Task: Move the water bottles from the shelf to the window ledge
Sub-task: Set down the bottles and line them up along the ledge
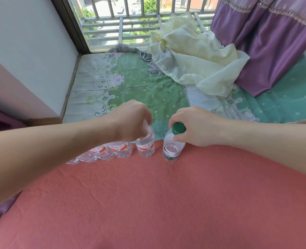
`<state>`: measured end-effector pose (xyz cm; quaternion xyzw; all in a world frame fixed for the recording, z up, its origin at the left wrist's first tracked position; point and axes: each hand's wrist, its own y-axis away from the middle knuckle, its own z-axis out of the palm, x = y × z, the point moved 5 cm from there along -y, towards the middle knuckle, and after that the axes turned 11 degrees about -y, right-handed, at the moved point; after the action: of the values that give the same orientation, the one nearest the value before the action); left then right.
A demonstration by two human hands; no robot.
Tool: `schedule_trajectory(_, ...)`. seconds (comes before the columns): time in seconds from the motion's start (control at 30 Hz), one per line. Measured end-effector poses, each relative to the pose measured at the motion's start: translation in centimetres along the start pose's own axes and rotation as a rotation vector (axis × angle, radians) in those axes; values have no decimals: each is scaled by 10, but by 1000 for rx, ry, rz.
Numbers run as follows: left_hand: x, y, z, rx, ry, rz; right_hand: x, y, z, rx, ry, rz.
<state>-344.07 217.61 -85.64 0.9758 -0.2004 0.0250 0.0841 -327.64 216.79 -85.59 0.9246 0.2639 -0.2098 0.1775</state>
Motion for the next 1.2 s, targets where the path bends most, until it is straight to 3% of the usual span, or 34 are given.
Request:
schedule_trajectory(0.63,-11,2,4,23,29,-37,3,-1,1,16,3,26)
schedule_trajectory(1.2,-24,6,10,10,12,-12,-17,-26,4,11,1,-86)
